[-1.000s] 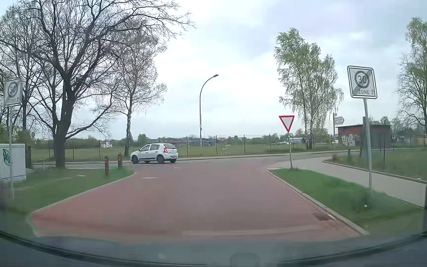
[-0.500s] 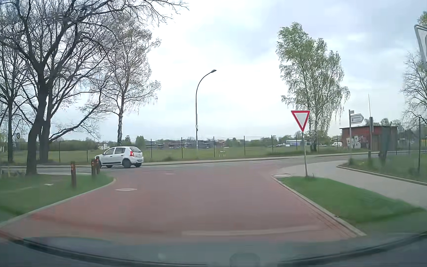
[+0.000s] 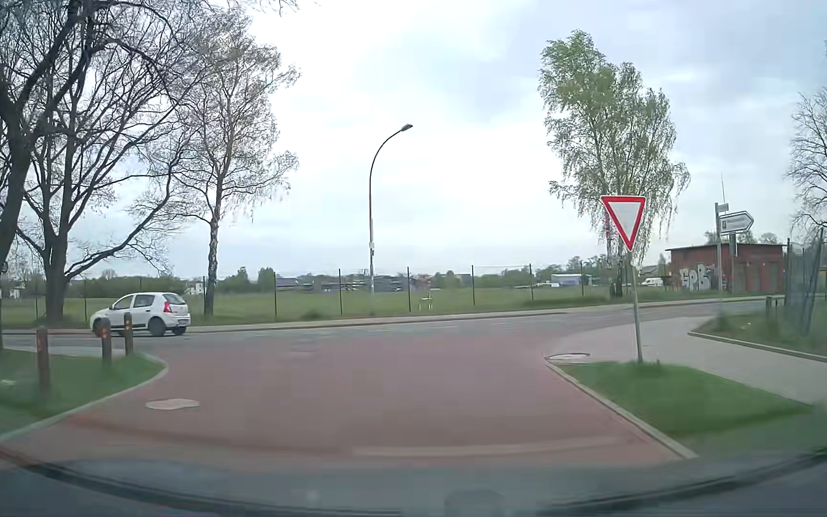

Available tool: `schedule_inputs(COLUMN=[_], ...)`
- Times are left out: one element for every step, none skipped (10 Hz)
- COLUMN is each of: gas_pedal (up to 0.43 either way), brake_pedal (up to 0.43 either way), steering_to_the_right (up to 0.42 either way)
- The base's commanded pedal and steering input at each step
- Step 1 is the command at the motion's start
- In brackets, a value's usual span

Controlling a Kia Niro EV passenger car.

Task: Follow the waypoints while adhering to traffic rules and regulations

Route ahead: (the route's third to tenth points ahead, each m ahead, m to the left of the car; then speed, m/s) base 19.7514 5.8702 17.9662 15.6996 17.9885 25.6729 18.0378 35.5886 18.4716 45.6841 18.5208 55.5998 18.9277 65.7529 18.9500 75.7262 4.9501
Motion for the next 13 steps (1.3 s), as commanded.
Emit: schedule_inputs(gas_pedal=[0.0,0.0,0.0,0.0,0.0,0.0,0.0,0.0,0.0,0.0,0.0,0.0,0.0], brake_pedal=[0.0,0.0,0.0,0.0,0.0,0.0,0.037,0.104,0.134,0.14,0.146,0.146,0.146], steering_to_the_right=[0.011,0.011,0.011,0.011,0.011,0.011,0.011,0.011,0.011,0.012,0.012,0.012,0.013])
